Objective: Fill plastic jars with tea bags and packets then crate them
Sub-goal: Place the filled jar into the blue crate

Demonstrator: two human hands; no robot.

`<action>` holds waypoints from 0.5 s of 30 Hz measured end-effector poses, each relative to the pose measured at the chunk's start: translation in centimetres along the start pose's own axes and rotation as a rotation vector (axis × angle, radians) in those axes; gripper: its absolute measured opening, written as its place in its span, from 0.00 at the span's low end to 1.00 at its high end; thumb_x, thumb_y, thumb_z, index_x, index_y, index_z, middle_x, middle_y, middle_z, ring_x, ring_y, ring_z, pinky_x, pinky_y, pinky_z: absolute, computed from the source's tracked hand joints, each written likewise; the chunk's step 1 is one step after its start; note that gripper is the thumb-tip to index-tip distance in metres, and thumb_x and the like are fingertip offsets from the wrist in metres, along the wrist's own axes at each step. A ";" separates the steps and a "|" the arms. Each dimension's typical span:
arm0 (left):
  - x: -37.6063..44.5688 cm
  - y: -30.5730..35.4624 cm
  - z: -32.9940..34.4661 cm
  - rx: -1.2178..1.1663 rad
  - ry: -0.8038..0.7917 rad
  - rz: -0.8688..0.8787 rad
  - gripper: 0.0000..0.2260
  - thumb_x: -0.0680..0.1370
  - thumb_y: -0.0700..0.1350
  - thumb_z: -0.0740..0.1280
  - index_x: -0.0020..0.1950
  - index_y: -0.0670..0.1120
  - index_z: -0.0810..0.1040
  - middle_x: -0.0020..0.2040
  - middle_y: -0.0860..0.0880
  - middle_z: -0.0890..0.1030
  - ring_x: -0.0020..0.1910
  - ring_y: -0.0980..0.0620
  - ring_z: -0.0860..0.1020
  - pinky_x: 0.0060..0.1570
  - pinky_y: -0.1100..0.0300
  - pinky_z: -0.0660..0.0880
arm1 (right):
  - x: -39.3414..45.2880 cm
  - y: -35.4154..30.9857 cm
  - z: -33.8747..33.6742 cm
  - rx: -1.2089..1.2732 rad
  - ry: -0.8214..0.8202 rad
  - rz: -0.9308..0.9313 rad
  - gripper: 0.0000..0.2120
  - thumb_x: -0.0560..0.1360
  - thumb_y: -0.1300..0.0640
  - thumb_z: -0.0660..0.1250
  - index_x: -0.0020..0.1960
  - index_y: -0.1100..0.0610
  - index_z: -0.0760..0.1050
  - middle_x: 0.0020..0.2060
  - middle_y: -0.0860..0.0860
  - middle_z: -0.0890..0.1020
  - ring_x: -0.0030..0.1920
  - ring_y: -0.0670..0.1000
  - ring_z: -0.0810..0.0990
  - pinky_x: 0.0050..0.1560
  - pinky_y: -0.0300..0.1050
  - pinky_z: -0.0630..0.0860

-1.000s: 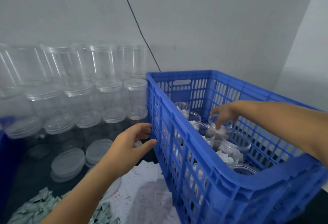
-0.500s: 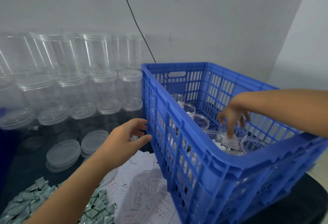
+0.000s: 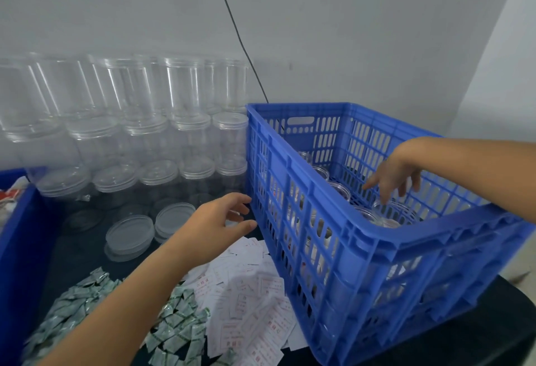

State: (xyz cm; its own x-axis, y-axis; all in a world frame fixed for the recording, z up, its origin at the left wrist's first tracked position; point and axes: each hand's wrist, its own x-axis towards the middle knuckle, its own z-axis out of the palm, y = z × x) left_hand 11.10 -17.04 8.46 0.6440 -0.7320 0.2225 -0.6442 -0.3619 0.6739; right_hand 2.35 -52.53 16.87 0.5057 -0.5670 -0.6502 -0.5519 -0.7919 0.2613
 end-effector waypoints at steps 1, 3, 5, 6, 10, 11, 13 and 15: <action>-0.1 0.0 -0.1 0.000 -0.003 -0.001 0.18 0.76 0.53 0.67 0.65 0.56 0.71 0.55 0.60 0.77 0.51 0.67 0.76 0.49 0.70 0.71 | -0.7 -0.1 -0.6 0.018 0.021 -0.019 0.34 0.82 0.49 0.66 0.81 0.42 0.51 0.77 0.54 0.65 0.67 0.55 0.76 0.52 0.49 0.78; -0.3 0.1 -0.2 -0.003 -0.009 -0.003 0.18 0.76 0.53 0.67 0.65 0.55 0.71 0.54 0.59 0.77 0.52 0.66 0.76 0.50 0.69 0.71 | -2.5 -0.3 -2.2 0.028 0.081 -0.045 0.29 0.83 0.49 0.64 0.80 0.44 0.56 0.74 0.54 0.69 0.65 0.54 0.77 0.53 0.49 0.79; -0.6 0.2 -0.5 0.003 -0.018 -0.003 0.18 0.76 0.53 0.67 0.65 0.55 0.71 0.54 0.60 0.77 0.52 0.65 0.76 0.49 0.69 0.71 | -4.8 -0.8 -4.4 0.029 0.214 -0.067 0.24 0.83 0.48 0.63 0.77 0.47 0.63 0.65 0.54 0.76 0.56 0.52 0.81 0.49 0.46 0.80; -0.6 0.1 -0.8 0.007 -0.020 -0.004 0.18 0.76 0.53 0.67 0.65 0.55 0.71 0.54 0.60 0.77 0.52 0.65 0.76 0.48 0.71 0.71 | -6.0 -1.2 -5.7 0.051 0.301 -0.085 0.21 0.82 0.49 0.63 0.74 0.50 0.67 0.59 0.55 0.78 0.50 0.51 0.82 0.45 0.44 0.79; -0.7 0.0 -1.9 0.020 0.004 -0.014 0.17 0.77 0.52 0.67 0.65 0.54 0.71 0.54 0.59 0.77 0.52 0.64 0.75 0.41 0.76 0.71 | -10.7 -4.0 -10.9 0.209 0.661 -0.238 0.07 0.82 0.57 0.64 0.58 0.58 0.76 0.43 0.55 0.80 0.38 0.51 0.79 0.36 0.42 0.72; -0.8 -0.1 -2.2 0.023 0.013 -0.018 0.17 0.77 0.52 0.67 0.65 0.54 0.71 0.54 0.59 0.77 0.52 0.65 0.75 0.40 0.76 0.71 | -11.9 -5.2 -12.0 0.238 0.730 -0.295 0.05 0.82 0.57 0.64 0.53 0.57 0.76 0.43 0.55 0.80 0.38 0.51 0.79 0.36 0.42 0.72; -1.0 -0.3 -2.8 0.030 0.027 -0.026 0.17 0.77 0.52 0.67 0.65 0.54 0.71 0.54 0.59 0.77 0.51 0.65 0.75 0.40 0.76 0.70 | -13.5 -8.0 -13.5 0.274 0.828 -0.413 0.04 0.81 0.56 0.66 0.48 0.54 0.75 0.44 0.54 0.81 0.40 0.50 0.80 0.37 0.42 0.73; -1.3 -0.7 -3.4 0.045 0.047 -0.035 0.18 0.77 0.52 0.67 0.65 0.54 0.71 0.53 0.60 0.77 0.51 0.66 0.75 0.43 0.76 0.69 | -14.3 -11.3 -14.5 0.294 0.890 -0.511 0.04 0.80 0.53 0.67 0.51 0.53 0.76 0.47 0.53 0.81 0.43 0.49 0.81 0.40 0.43 0.75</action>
State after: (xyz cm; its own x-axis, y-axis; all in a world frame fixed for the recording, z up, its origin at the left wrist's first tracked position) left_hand 12.09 -13.84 10.05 0.6847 -0.6908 0.2326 -0.6377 -0.4133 0.6500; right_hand 10.97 -38.77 33.55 0.9592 -0.2383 0.1521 -0.2151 -0.9643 -0.1543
